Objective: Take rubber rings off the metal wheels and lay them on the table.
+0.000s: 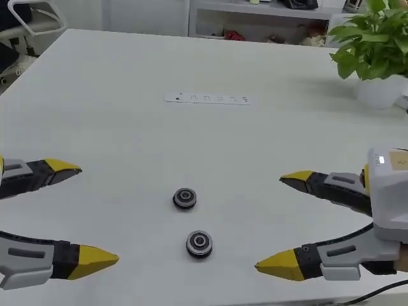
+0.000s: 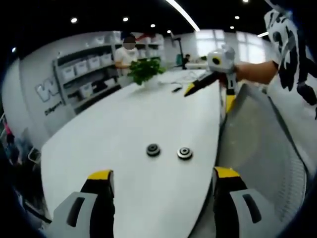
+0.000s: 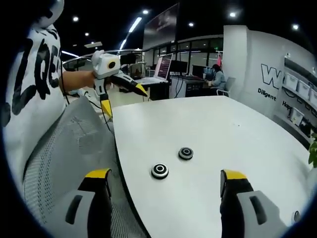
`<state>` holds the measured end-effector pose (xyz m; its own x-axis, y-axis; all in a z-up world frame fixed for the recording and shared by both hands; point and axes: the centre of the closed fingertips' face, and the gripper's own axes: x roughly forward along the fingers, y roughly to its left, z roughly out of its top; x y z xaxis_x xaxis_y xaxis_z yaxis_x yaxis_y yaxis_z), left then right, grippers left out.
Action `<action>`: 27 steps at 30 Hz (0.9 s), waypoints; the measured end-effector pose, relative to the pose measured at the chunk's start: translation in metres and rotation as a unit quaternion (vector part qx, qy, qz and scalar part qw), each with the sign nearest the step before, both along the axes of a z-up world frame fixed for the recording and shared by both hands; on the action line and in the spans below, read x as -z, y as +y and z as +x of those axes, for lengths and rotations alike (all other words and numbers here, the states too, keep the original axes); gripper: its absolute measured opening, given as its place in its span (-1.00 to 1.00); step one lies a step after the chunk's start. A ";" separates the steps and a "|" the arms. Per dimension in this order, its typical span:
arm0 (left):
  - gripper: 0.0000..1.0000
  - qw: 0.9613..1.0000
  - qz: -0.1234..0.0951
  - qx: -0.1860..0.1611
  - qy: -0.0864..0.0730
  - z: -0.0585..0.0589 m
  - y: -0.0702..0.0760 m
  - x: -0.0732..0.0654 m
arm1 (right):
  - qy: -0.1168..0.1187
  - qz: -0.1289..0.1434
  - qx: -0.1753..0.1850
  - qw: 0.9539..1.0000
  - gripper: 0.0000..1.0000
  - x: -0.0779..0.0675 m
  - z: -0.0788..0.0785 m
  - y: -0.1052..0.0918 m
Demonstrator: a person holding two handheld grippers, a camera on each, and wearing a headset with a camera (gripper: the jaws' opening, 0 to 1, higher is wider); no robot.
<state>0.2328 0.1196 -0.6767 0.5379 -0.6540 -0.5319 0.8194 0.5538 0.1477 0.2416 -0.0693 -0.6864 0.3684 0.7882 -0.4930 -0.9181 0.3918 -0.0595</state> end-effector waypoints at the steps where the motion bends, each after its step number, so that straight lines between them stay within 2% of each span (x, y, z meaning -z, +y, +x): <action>1: 0.66 1.000 -0.001 0.000 0.001 0.000 0.000 0.000 | 0.000 -0.001 -0.001 1.000 0.74 0.000 0.000 0.000; 8: 0.62 1.000 -0.005 0.001 0.004 -0.001 -0.001 0.002 | 0.004 -0.001 -0.002 1.000 0.72 0.003 -0.001 0.001; 15: 0.62 1.000 -0.009 -0.001 0.001 0.002 -0.001 0.001 | 0.005 0.000 -0.003 1.000 0.71 0.003 0.001 0.002; 20: 0.62 1.000 -0.012 0.000 -0.004 0.003 -0.002 0.000 | 0.004 0.002 -0.003 1.000 0.71 0.003 0.004 0.003; 27: 0.62 0.999 -0.029 0.007 -0.013 0.007 -0.007 -0.006 | 0.005 0.005 -0.003 1.000 0.70 0.003 0.008 0.005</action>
<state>0.2399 0.1128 -0.6709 0.5412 -0.6913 -0.4787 0.8236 0.5505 0.1362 0.2492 -0.0646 -0.6899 0.3591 0.7950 -0.4889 -0.9209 0.3868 -0.0474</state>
